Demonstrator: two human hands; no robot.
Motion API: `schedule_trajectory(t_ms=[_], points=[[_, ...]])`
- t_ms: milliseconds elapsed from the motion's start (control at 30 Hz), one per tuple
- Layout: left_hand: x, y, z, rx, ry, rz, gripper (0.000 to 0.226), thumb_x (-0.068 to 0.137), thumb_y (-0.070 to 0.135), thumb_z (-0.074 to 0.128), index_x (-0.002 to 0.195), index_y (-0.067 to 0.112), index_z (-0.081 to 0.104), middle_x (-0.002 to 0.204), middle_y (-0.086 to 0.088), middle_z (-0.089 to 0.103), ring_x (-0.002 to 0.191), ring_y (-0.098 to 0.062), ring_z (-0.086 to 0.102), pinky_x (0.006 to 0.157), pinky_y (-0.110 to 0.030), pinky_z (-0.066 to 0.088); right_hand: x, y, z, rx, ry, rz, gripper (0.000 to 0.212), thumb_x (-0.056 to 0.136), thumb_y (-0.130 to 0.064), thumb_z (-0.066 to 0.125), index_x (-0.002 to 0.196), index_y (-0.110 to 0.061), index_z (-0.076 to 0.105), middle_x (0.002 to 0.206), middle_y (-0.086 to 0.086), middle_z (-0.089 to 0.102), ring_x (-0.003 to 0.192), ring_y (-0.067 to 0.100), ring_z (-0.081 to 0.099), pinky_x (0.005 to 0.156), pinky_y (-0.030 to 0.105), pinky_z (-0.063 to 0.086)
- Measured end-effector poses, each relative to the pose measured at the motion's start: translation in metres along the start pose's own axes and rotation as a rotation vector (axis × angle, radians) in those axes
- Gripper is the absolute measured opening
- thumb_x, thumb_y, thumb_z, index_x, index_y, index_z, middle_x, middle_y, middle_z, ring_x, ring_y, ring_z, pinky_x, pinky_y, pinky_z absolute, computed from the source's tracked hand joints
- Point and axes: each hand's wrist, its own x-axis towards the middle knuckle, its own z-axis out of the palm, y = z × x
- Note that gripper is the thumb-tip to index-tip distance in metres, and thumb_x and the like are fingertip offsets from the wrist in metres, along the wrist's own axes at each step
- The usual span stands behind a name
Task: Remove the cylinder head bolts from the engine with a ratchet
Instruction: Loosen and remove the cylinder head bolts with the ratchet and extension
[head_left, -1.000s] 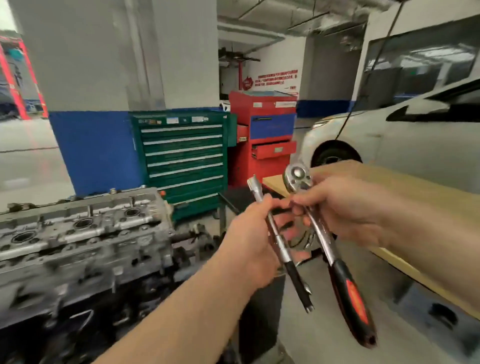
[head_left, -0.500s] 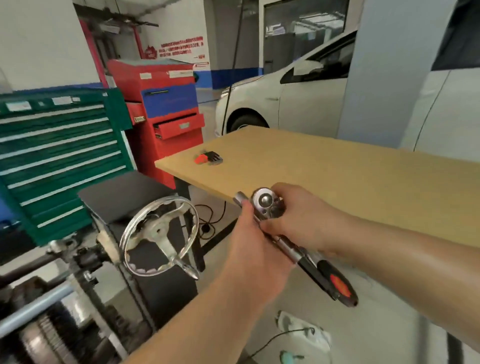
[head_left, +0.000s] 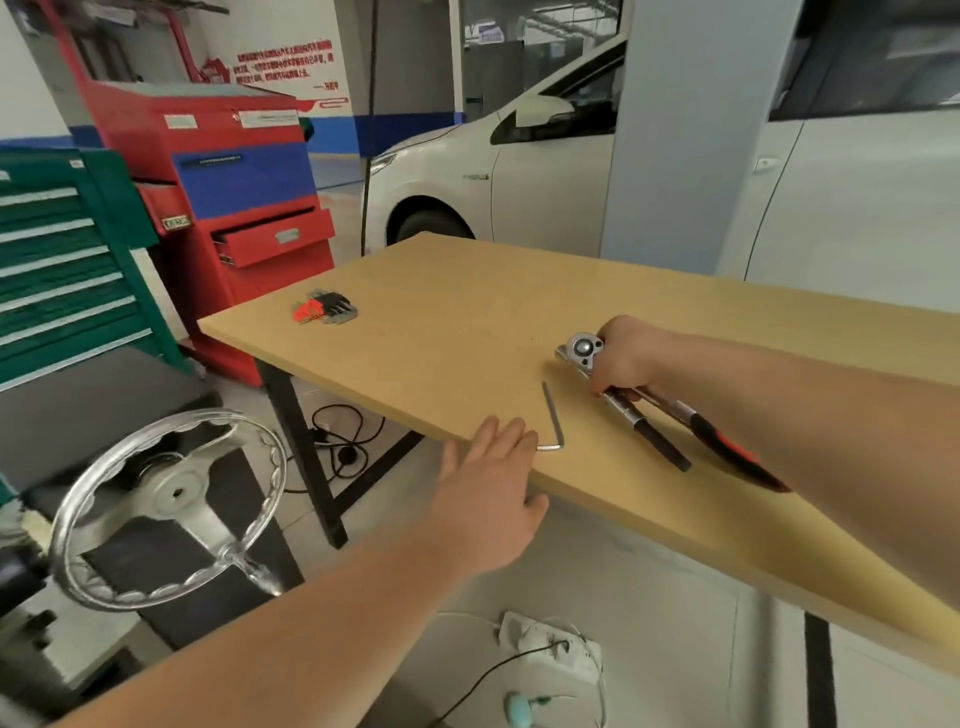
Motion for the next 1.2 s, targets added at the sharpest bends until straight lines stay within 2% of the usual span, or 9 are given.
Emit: schedule_trajectory(t_ms=[167,267,400,600,700,800,900,1067,1200], points=[[0.009,0.026,0.006,0.060,0.019,0.136,0.074,0.104,0.030,0.049,0.167,0.026,0.010,0.176,0.009,0.000,0.162,-0.021,-0.012,0.124,-0.062,-0.010,0.022,0.006,0.018,-0.051,0.057,-0.073,0.036,0.082,-0.020,0.078,0.112,-0.004,0.068,0.097,0.013,0.072,0.082,0.027,0.066,0.067,0.030,0.052],[0.015,0.039,0.006,0.045,-0.019,0.161,0.083,0.098,0.011,0.049,0.168,0.025,0.007,0.176,0.009,-0.002,0.161,-0.018,-0.012,0.125,-0.064,-0.010,0.027,0.012,0.025,-0.053,0.131,-0.189,0.048,0.078,-0.040,0.085,0.115,-0.015,0.069,0.101,0.006,0.072,0.090,0.026,0.066,0.075,0.034,0.057],[0.020,0.042,0.003,0.049,-0.068,0.171,0.089,0.094,0.006,0.049,0.168,0.026,0.004,0.176,0.011,-0.006,0.162,-0.017,-0.011,0.125,-0.067,-0.007,0.031,0.027,0.039,-0.052,0.238,-0.254,0.043,0.085,-0.056,0.074,0.107,-0.019,0.069,0.099,0.004,0.071,0.088,0.026,0.065,0.076,0.038,0.057],[0.023,0.044,0.007,0.035,-0.080,0.164,0.093,0.092,0.006,0.051,0.167,0.028,0.001,0.175,0.012,-0.007,0.162,-0.019,-0.010,0.123,-0.070,-0.010,0.041,0.035,0.037,0.080,0.436,-0.187,0.021,0.092,-0.030,0.065,0.107,-0.017,0.062,0.088,0.004,0.064,0.078,0.029,0.061,0.060,0.033,0.046],[0.024,0.042,0.009,0.036,-0.090,0.173,0.098,0.090,0.006,0.053,0.167,0.033,-0.001,0.175,0.013,-0.010,0.161,-0.019,-0.012,0.121,-0.070,-0.013,0.047,0.043,0.036,0.031,0.420,-0.091,0.030,0.090,-0.009,0.054,0.119,-0.014,0.060,0.098,0.011,0.065,0.084,0.032,0.060,0.066,0.036,0.050],[0.024,0.036,0.009,0.013,-0.106,0.208,0.097,0.092,0.012,0.057,0.163,0.046,0.000,0.175,0.016,-0.010,0.161,-0.018,-0.013,0.120,-0.068,-0.016,0.049,0.049,0.041,0.001,0.363,-0.085,0.033,0.091,-0.007,0.052,0.121,-0.014,0.063,0.100,0.011,0.065,0.088,0.032,0.063,0.067,0.035,0.052],[0.026,0.031,0.008,-0.004,-0.105,0.223,0.095,0.094,0.018,0.059,0.163,0.049,0.002,0.175,0.018,-0.007,0.161,-0.015,-0.011,0.121,-0.065,-0.015,0.046,0.047,0.045,-0.004,0.341,-0.161,0.034,0.091,-0.014,0.055,0.123,-0.021,0.064,0.093,0.004,0.064,0.082,0.027,0.063,0.056,0.029,0.046],[0.020,0.020,-0.012,-0.063,-0.195,0.238,0.092,0.100,0.035,0.061,0.168,0.032,-0.002,0.175,0.013,-0.010,0.160,-0.010,-0.012,0.128,-0.055,-0.012,0.032,0.039,0.042,-0.105,0.343,-0.226,0.032,0.097,-0.036,0.055,0.128,-0.030,0.063,0.112,-0.001,0.070,0.099,0.024,0.066,0.076,0.036,0.058],[-0.029,-0.023,-0.060,-0.300,-0.039,0.171,0.074,0.104,0.037,0.061,0.164,0.042,0.019,0.171,0.021,0.015,0.153,0.004,0.010,0.126,-0.023,0.009,0.016,0.027,0.034,-0.079,0.357,-0.250,0.033,0.098,-0.036,0.059,0.129,-0.029,0.063,0.119,-0.002,0.068,0.107,0.023,0.063,0.081,0.037,0.057]])
